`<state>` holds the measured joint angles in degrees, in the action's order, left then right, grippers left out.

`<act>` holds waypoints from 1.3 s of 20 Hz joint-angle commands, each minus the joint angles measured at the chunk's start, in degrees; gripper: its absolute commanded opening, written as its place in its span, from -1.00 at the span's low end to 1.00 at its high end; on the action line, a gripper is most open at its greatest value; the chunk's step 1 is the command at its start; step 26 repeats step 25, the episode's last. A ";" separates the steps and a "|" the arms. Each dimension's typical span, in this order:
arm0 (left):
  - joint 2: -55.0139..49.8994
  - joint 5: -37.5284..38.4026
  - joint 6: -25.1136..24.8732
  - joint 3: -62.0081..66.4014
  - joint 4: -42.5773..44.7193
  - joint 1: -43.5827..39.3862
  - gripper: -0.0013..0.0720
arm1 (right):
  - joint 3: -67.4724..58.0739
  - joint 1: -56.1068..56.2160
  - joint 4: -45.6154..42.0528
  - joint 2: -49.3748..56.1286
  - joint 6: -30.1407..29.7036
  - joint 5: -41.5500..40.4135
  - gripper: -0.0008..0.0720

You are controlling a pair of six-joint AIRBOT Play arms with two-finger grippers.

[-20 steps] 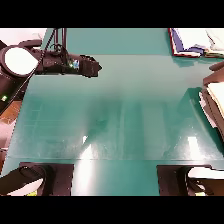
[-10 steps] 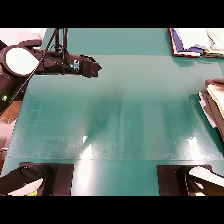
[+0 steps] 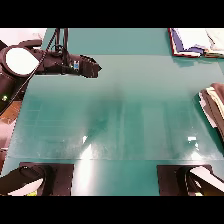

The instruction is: Fold the shirts.

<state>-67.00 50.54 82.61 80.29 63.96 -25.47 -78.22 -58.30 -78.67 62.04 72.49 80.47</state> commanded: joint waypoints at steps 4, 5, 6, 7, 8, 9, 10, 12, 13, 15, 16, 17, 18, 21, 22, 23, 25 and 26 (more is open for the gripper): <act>-0.02 0.02 -0.15 0.00 -0.17 -0.02 -0.90 | -1.38 12.35 21.66 -0.72 0.11 -4.42 0.84; -0.02 -0.52 -0.13 0.00 -0.15 -0.02 -0.90 | -1.86 17.00 24.46 -0.72 0.13 -4.48 0.84; -0.02 -0.68 -0.13 0.00 -0.13 -0.02 -0.90 | -2.19 22.51 26.38 -0.72 0.13 -4.50 0.84; -0.02 -0.68 -0.15 0.00 0.26 0.00 -0.90 | -2.16 27.85 27.41 -0.74 0.13 -5.05 0.84; 0.00 -0.55 -0.15 0.00 0.72 0.00 -0.90 | -2.14 33.86 27.69 -0.72 0.11 -5.79 0.77; 0.00 -0.28 -0.17 0.00 0.90 -0.02 -0.90 | -2.14 39.28 27.52 -0.72 0.09 -6.91 0.67; 0.00 0.24 -0.13 0.00 0.87 -0.02 -0.90 | -2.14 44.63 27.52 -0.72 0.07 -8.46 0.42; 0.00 -0.63 -0.13 0.00 -0.04 -0.02 -0.90 | -2.14 53.37 27.52 -0.72 0.07 -11.56 -0.31; 0.00 -1.11 -0.13 0.00 -0.07 -0.02 -0.90 | -2.14 56.94 27.52 -0.72 0.04 -12.66 -0.71; 0.00 -1.84 -0.13 0.00 -0.07 -0.02 -0.90 | -2.14 61.90 27.50 -0.72 0.02 -14.12 -0.93; 0.00 -2.08 -0.13 0.00 -0.07 -0.02 -0.90 | -2.14 63.43 27.52 -0.72 0.02 -14.56 -0.93; 0.00 -2.10 -0.13 0.00 -0.07 -0.02 -0.90 | -2.14 64.46 27.52 -0.72 0.02 -14.62 -0.93; 0.00 -2.10 -0.13 0.00 -0.07 -0.02 -0.90 | -2.14 65.09 27.50 -0.72 0.02 -14.58 -0.93; 0.00 -2.10 -0.13 0.00 -0.07 -0.02 -0.90 | -2.14 64.92 27.61 -0.72 0.04 -14.40 -0.93; 0.00 -2.10 -0.13 0.00 -0.07 -0.02 -0.90 | -2.14 64.59 27.61 -0.72 0.04 -14.34 -0.93; 0.00 -2.10 -0.13 0.02 -0.07 -0.02 -0.90 | -2.14 64.54 27.63 -0.72 0.04 -14.29 -0.93; 0.00 -2.10 -0.13 0.00 -0.07 -0.02 -0.90 | -2.14 64.54 27.63 -0.72 0.04 -14.32 -0.93; 0.00 -2.10 -0.13 0.00 -0.07 -0.02 -0.90 | -2.14 64.54 27.63 -0.72 0.04 -14.32 -0.93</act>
